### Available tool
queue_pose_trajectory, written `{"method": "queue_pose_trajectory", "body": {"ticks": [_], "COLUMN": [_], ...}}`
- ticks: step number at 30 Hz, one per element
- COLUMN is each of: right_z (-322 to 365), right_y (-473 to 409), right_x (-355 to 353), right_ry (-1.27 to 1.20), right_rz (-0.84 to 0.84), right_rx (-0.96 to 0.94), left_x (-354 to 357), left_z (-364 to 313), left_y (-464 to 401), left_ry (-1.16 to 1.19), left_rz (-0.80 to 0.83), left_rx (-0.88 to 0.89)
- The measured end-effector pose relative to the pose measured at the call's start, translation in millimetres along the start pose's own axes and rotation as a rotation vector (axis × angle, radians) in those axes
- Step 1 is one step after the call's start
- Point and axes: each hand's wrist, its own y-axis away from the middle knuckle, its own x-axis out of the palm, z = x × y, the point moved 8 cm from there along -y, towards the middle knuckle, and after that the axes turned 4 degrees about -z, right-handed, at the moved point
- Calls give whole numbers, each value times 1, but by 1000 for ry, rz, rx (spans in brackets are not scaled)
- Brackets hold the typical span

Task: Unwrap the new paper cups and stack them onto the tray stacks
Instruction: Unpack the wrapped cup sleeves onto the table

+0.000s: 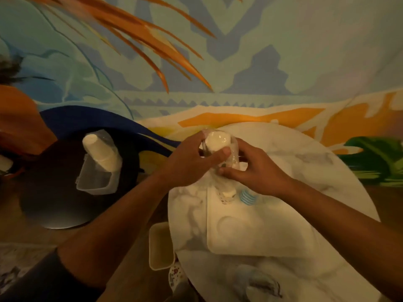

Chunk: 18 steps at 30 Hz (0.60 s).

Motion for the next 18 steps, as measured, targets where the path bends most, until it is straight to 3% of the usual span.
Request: {"method": "queue_pose_trajectory", "body": {"ticks": [9, 18], "right_z": [-51, -124], "right_y": [118, 201], "right_x": [-89, -81], "right_ry": [45, 52], "right_rz": [-55, 91], "right_rx": [76, 173], "left_x": [134, 185], "left_z": [-39, 17], "left_y": [25, 102], "left_ry": [40, -52], "left_rz": [284, 377], "left_rx": [0, -159]}}
